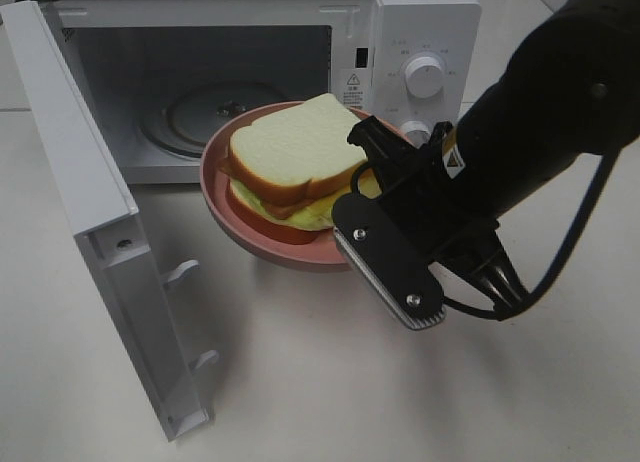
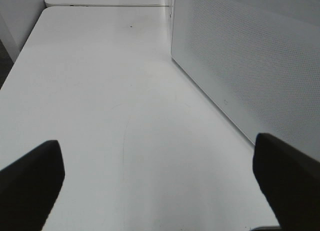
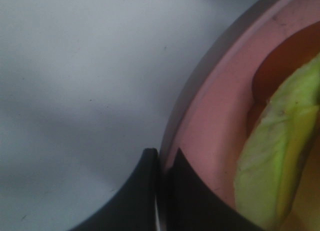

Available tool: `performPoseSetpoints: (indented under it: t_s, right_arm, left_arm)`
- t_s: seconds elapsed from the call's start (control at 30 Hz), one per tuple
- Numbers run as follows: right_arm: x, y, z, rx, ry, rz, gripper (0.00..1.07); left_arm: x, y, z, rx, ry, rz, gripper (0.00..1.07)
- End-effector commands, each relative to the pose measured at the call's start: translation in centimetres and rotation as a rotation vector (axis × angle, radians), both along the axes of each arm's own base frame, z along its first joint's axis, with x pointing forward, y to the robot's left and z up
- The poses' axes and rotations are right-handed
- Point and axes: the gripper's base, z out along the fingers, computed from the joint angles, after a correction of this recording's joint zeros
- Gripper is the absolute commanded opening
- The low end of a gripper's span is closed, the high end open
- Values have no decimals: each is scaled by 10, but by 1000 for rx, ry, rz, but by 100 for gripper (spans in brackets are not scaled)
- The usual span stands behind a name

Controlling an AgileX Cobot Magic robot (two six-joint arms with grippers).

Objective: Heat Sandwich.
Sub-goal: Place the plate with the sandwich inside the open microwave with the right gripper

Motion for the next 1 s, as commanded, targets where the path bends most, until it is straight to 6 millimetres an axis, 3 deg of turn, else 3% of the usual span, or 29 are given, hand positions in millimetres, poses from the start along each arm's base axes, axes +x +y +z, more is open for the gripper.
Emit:
performPoseSetpoints:
  t_s: [0.03, 1.0]
  right_arm:
    - [11, 12, 6, 47, -16, 31, 0]
    - [69, 66, 2, 21, 33, 77, 0]
  left_arm:
    - [-4, 0, 0, -1, -30, -2, 97]
    - [-4, 0, 0, -1, -30, -2, 97]
